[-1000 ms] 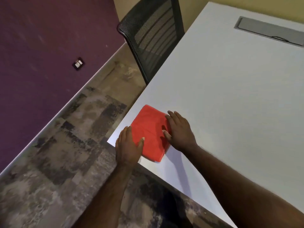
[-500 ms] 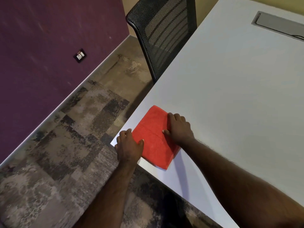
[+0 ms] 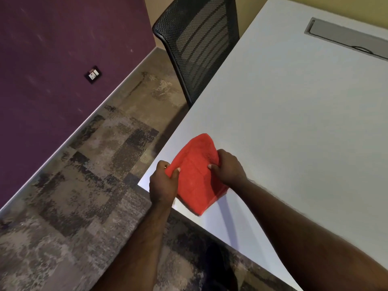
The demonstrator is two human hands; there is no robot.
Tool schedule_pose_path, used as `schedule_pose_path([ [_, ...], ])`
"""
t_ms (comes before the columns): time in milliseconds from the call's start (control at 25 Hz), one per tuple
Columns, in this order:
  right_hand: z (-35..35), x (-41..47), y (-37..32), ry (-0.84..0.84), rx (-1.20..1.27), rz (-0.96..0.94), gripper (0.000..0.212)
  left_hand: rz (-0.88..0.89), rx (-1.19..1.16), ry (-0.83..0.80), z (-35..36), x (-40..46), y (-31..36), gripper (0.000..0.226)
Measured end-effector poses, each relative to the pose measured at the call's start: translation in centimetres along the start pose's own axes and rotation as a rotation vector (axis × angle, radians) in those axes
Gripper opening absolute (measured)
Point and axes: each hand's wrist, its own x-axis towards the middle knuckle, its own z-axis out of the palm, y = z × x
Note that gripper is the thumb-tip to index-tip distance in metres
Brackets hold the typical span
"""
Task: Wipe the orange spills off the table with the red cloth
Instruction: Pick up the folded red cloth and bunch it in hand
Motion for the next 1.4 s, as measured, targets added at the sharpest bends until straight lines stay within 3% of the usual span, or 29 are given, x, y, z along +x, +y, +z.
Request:
schedule_pose_path([
  [240,-4.5,-6.4,2.4,0.282,0.274,0.064,0.044,0.229,-0.185,-0.049,1.1,-1.7,6.3,0.026],
  [480,-10.0,-14.2,6.5,0.578,0.352,0.206,0.046,0.412,-0.27,-0.192,4.2,-6.8,13.7,0.025],
  [880,-14.3,-29.1,13.9,0.851,0.468,0.391,0.052,0.643,-0.304,-0.451,10.4,-20.3,20.4,0.021],
  [1160,-15.9,-37.4,18.3,0.983,0.567,0.39,0.049,0.598,-0.394,-0.63,13.0,-29.8,22.3,0.025],
  [1320,-17.6,-40.8,20.1,1.051,0.666,0.345,0.045,0.287,-0.608,-1.051,14.4,-33.4,23.1,0.054],
  [1400,-18.5,-41.9,20.9,1.066,0.701,0.317,0.044,0.241,-0.625,-1.145,15.1,-34.8,23.0,0.045],
])
